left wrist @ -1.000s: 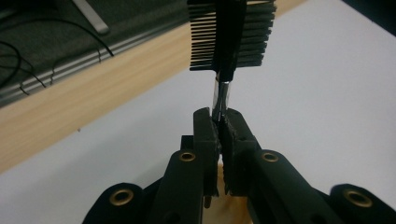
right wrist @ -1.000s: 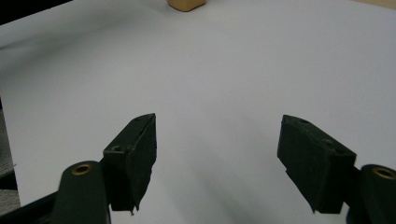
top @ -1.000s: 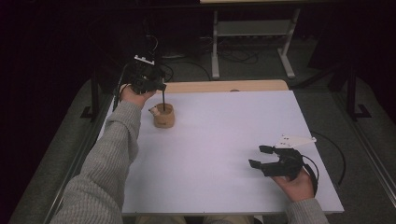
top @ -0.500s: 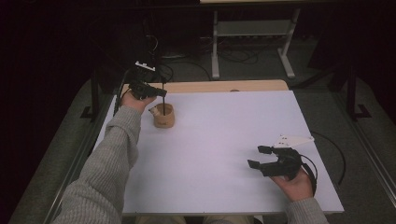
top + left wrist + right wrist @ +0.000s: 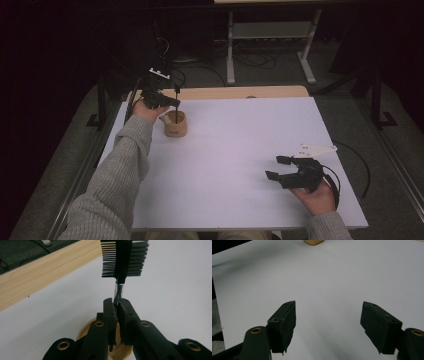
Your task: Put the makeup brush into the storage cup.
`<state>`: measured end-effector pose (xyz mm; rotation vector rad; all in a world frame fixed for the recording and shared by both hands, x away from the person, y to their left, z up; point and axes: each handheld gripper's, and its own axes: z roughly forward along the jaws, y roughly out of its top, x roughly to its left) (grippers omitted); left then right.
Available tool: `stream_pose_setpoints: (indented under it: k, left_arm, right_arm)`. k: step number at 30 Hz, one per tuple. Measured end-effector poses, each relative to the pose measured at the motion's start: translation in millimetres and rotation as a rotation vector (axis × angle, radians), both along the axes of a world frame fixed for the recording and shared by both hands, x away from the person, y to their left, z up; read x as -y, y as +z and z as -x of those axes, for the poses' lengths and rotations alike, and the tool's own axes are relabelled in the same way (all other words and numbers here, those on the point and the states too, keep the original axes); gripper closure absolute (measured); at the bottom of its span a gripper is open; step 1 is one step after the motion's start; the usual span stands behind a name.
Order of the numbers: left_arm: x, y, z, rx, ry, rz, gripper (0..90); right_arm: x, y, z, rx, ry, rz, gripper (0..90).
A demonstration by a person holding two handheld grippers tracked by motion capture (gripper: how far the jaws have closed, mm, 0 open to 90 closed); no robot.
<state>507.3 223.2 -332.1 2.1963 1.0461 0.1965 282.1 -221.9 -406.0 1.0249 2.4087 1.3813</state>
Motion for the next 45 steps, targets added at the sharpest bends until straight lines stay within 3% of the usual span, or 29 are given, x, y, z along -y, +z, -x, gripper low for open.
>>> stream_pose_setpoints:
  k: [4,14,30,32,45]
  left_arm:
    - [-0.5,-1.8,-0.5,-0.008,0.005,-0.002,79.1]
    - [-2.5,4.2,4.3,0.001,-0.002,-0.015,78.8]
    - [-10.5,25.3,26.4,0.058,-0.030,0.039,77.5]
    - [-11.3,25.8,29.0,0.065,-0.029,0.025,76.9]
    - [-17.0,20.4,37.6,0.053,-0.035,0.057,75.9]
  right_arm:
    - [2.5,1.0,0.1,0.007,-0.001,-0.016,27.4]
    - [4.2,3.4,1.5,0.015,-0.011,-0.017,27.4]
    - [10.1,1.1,-0.9,0.013,-0.033,-0.004,26.5]
    - [10.4,0.7,-1.4,0.014,-0.031,-0.001,26.3]
    - [11.4,0.3,-2.2,0.007,-0.041,-0.010,24.3]
